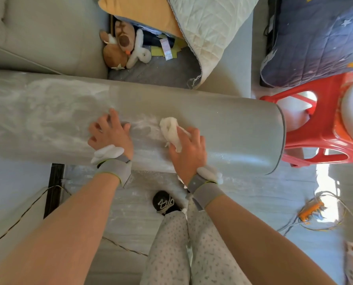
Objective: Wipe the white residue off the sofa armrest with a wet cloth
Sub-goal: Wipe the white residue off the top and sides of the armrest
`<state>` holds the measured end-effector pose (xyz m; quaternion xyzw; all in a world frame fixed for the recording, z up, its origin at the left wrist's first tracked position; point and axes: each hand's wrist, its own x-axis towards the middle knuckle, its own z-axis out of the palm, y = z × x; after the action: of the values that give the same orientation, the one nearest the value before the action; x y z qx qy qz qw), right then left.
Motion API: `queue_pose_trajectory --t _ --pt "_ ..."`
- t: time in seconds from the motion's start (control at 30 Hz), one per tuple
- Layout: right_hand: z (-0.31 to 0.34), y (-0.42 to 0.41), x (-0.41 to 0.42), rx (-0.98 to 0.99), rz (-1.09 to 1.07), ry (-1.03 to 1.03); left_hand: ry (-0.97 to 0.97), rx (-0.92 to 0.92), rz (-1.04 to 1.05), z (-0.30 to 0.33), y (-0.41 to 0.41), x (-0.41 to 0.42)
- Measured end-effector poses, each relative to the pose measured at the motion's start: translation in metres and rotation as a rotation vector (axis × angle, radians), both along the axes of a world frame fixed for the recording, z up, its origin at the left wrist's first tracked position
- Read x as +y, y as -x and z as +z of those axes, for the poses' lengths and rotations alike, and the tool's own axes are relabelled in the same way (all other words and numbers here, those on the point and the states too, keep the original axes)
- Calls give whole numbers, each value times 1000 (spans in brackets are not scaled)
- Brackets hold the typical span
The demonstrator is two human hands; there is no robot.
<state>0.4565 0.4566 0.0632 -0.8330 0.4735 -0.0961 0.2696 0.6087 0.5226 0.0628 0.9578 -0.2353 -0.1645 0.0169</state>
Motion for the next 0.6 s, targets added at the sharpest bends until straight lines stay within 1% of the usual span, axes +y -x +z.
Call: queue_pose_trajectory --t 0.07,0.17,0.2,0.27,0.33,0.4,0.5,0.6 --pt "6 9 -4 -87 -36 -54 -3 3 -5 0 -1 0" --pt "14 37 -20 -168 -191 4 -12 -5 -8 0 -1 0" --pt "16 46 -27 -159 -263 30 -11 -9 -7 -1 0 1" --pt "14 54 -37 -73 -367 25 -6 -8 -8 -2 1 2" --pt "6 51 -37 20 -394 -14 -1 -6 -9 -1 0 2" --pt "1 37 -27 54 -350 -1 8 -4 -4 -1 -1 3" --pt "-2 5 -5 59 -192 20 31 25 -4 1 -5 4" --pt "-1 -22 13 64 -91 42 34 30 -22 3 -7 6"
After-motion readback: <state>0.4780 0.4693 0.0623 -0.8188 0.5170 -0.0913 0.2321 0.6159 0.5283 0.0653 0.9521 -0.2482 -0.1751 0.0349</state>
